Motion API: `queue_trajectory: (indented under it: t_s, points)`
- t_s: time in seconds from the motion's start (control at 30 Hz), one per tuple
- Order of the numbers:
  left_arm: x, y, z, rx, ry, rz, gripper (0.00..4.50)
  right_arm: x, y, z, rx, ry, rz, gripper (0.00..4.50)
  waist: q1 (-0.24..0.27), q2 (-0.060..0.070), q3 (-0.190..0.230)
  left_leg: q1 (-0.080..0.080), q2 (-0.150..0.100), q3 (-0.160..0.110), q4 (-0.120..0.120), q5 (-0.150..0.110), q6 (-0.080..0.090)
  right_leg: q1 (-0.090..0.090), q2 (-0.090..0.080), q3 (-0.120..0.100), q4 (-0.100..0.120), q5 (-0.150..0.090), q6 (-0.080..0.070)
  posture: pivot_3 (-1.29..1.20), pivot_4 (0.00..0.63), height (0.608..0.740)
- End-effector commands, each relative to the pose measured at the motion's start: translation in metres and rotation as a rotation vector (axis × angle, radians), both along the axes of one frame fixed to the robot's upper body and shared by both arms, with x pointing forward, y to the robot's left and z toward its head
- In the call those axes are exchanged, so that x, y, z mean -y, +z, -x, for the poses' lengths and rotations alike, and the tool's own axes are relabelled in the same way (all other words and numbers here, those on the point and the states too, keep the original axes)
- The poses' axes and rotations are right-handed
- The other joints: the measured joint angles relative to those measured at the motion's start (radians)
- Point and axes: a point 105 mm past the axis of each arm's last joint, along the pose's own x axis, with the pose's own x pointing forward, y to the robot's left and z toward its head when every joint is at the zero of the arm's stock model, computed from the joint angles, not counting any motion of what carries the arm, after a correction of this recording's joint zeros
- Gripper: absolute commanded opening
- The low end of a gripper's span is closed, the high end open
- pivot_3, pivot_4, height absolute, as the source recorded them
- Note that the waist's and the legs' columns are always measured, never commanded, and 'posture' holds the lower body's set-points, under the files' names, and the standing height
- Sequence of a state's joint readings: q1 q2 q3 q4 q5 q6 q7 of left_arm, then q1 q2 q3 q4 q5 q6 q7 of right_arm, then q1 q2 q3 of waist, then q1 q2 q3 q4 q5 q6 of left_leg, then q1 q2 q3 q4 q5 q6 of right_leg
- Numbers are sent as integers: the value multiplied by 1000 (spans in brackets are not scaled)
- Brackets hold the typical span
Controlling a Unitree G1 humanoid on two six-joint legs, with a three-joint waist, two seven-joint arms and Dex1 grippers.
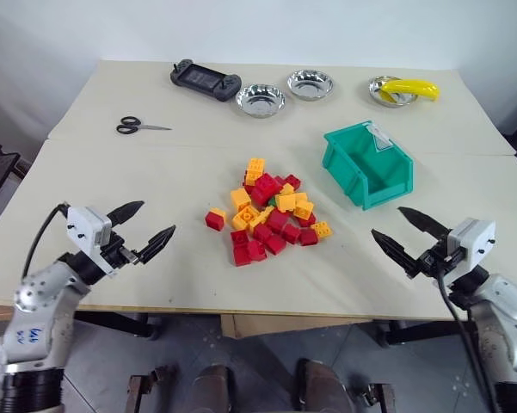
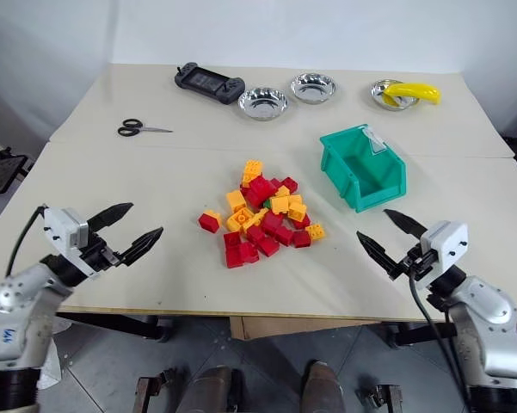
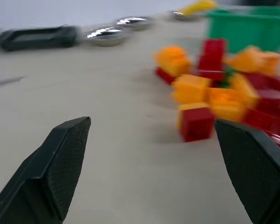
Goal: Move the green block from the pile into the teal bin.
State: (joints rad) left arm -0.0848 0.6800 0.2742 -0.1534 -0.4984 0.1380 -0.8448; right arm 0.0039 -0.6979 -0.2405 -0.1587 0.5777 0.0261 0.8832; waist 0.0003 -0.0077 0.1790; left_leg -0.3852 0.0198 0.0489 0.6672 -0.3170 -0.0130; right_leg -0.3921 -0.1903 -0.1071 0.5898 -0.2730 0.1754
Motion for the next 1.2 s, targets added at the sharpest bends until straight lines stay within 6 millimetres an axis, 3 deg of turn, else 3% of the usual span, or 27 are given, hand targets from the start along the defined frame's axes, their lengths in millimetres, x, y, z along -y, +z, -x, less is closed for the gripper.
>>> queue_trajectory:
  t_s: [0.03, 0.23, 0.27, 0.33, 0.4, 0.5, 0.63, 0.77, 0.83, 0.97, 1.07, 1.2]
  points:
    - [25, 3, 10, -24, -196, 10, 4500, -24, 0, 1, -75, 128, 31, 2233, 0, 0, 0, 0, 0, 0, 0, 0, 0, 0, 0, 0, 0, 0, 0, 0, 150, 740]
    - [34, -13, 6, -26, -258, -18, 4500, -83, -7, -4, -153, 287, 48, 204, -4, 0, 0, 0, 1, 0, 0, 0, 0, -1, 1, 0, 1, 0, 0, 0, 150, 740]
    - [35, -14, 5, -27, -258, -13, 4500, -95, -8, -4, -157, 312, 53, 40, -2, 0, 0, 0, 1, 0, 0, 0, 0, -1, 1, 0, 0, 0, 0, 0, 150, 740]
    - [36, -15, 4, -28, -253, -6, 4500, -114, -7, -13, -158, 305, 51, 40, -2, 0, 0, 0, 1, 0, 0, 0, -1, -1, 1, 0, 0, 0, 0, 0, 150, 740]
    - [36, -18, 3, -31, -244, -2, 4500, -147, -10, -20, -249, 348, 60, 40, -4, 0, 0, -1, 1, 0, 1, 0, -1, -1, 1, 0, 1, 0, 0, 0, 150, 740]
    - [39, -17, 0, -14, -232, -3, 4500, -190, 6, -47, -214, 291, 10, 40, -7, 0, 0, -1, 3, 0, 1, 1, -1, -2, 3, 0, 1, 0, -2, 0, 150, 740]
    - [45, -12, -1, 4, -220, 6, 4500, -219, 10, -84, -188, 194, 21, 40, -6, 0, 0, -2, 5, 0, 0, 0, -4, -4, 5, -1, 2, 0, -3, 0, 150, 740]
    - [47, -12, -1, 4, -208, 16, 4500, -223, 7, -109, -199, 120, 34, 40, -7, 0, 0, -2, 5, 0, 1, 0, -4, -4, 5, -2, 1, 1, -4, 0, 150, 740]
    - [49, -11, 1, 3, -205, 22, 4500, -213, 8, -130, -200, 40, 22, 40, -15, 0, 0, -2, 5, 1, 0, 0, -4, -4, 5, -2, 1, 1, -4, 0, 150, 740]
    - [50, -10, 0, 2, -195, 27, 4500, -187, 5, -154, -179, -60, 10, 40, -31, 0, 0, -1, 6, 1, 0, 0, -4, -4, 6, -2, 2, 0, -4, 0, 150, 740]
    - [49, -9, -1, 4, -180, 36, 4500, -165, 9, -160, -158, -81, -14, 40, -32, 0, 0, -1, 6, 1, -1, 0, -4, -4, 6, -3, 2, 0, -4, 0, 150, 740]
    - [48, -9, -4, 0, -170, 45, 4500, -155, 23, -158, -133, -48, -99, 40, -35, 0, 0, -1, 7, 2, -1, 0, -5, -4, 6, -3, 1, 0, -4, 0, 150, 740]
